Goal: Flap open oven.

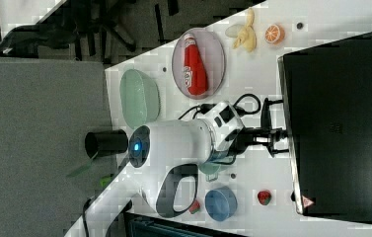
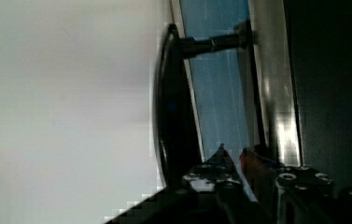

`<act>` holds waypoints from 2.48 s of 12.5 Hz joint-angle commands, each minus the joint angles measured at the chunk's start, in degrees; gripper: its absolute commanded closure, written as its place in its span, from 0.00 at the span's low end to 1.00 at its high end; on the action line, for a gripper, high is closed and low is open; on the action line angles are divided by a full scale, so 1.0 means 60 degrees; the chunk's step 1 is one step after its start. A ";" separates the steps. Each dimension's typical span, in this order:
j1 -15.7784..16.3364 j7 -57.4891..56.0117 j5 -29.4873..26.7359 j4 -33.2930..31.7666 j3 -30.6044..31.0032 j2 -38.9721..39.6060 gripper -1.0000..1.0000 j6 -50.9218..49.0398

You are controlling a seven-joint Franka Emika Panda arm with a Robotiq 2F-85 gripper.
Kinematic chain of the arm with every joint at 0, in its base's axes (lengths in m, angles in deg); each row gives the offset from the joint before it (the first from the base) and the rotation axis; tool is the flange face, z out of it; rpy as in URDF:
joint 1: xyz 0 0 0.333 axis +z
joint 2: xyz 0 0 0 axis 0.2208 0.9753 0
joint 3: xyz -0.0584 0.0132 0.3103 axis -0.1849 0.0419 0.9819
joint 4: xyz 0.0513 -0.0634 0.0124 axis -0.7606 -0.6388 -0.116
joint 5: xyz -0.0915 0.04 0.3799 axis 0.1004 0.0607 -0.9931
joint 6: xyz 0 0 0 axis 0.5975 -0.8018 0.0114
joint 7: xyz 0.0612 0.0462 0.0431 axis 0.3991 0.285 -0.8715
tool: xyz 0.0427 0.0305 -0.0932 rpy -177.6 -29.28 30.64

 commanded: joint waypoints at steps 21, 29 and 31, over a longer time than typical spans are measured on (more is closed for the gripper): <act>0.2657 0.9418 0.7028 0.0108 0.2051 0.3146 0.83 -0.0561; 0.2971 0.9424 0.6899 0.0428 0.1935 0.3520 0.83 -0.0186; 0.2927 0.9424 0.6386 0.0416 0.1879 0.2952 0.83 0.0058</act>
